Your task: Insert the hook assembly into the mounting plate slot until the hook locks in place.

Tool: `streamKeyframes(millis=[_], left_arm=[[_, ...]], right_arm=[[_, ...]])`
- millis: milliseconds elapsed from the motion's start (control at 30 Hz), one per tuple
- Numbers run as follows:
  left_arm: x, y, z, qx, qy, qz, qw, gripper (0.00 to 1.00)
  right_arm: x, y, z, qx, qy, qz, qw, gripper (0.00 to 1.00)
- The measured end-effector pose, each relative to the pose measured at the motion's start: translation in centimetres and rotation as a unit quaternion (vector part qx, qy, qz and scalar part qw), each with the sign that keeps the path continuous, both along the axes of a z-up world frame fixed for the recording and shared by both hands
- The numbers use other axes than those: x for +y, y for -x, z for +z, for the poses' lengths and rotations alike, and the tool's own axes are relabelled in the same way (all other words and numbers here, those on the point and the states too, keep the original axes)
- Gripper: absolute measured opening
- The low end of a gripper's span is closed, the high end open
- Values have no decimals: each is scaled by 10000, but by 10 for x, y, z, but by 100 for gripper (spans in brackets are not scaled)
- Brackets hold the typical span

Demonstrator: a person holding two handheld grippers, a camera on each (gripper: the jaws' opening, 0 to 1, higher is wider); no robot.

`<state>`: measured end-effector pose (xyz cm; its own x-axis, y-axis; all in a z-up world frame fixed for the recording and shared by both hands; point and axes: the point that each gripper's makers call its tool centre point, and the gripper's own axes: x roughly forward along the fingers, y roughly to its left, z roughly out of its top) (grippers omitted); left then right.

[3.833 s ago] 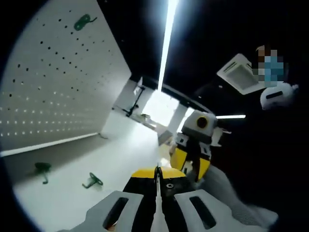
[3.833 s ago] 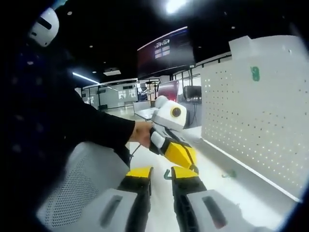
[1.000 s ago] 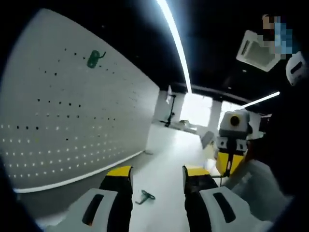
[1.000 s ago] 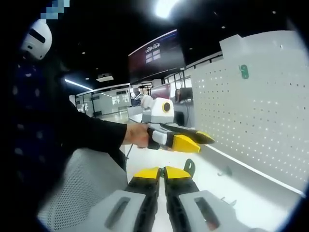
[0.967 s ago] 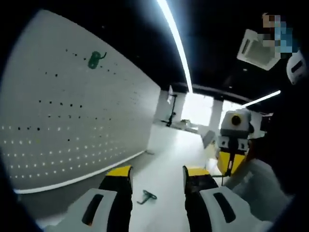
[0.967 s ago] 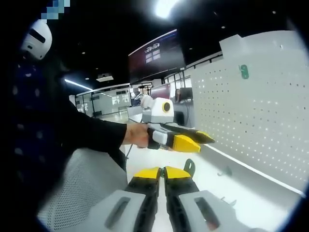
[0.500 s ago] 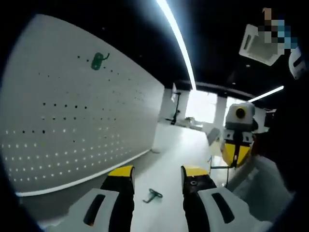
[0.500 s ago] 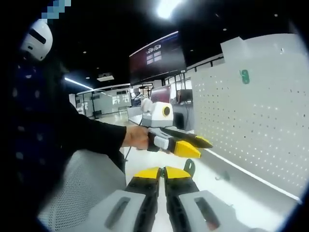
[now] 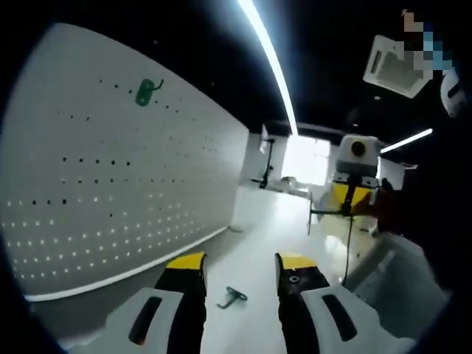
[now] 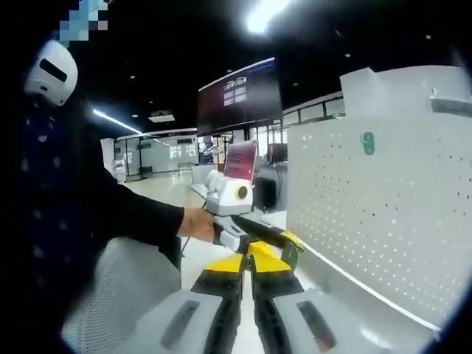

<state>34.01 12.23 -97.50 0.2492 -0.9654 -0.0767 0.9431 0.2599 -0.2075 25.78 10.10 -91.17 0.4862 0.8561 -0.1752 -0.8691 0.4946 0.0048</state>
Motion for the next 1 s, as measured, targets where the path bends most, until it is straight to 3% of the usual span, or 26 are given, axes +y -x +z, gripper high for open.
streamKeyframes(millis=[433,1000], left_arm=[[-1,2,-2,-44,-83,-56,9999,36],[-1,4,-8,-85,-272,-97,9995,35]], right_arm=[[-18,-37,36,-316,108,-34,9994,1],[-29,-97,85,-519,-186,-16,9985,1]])
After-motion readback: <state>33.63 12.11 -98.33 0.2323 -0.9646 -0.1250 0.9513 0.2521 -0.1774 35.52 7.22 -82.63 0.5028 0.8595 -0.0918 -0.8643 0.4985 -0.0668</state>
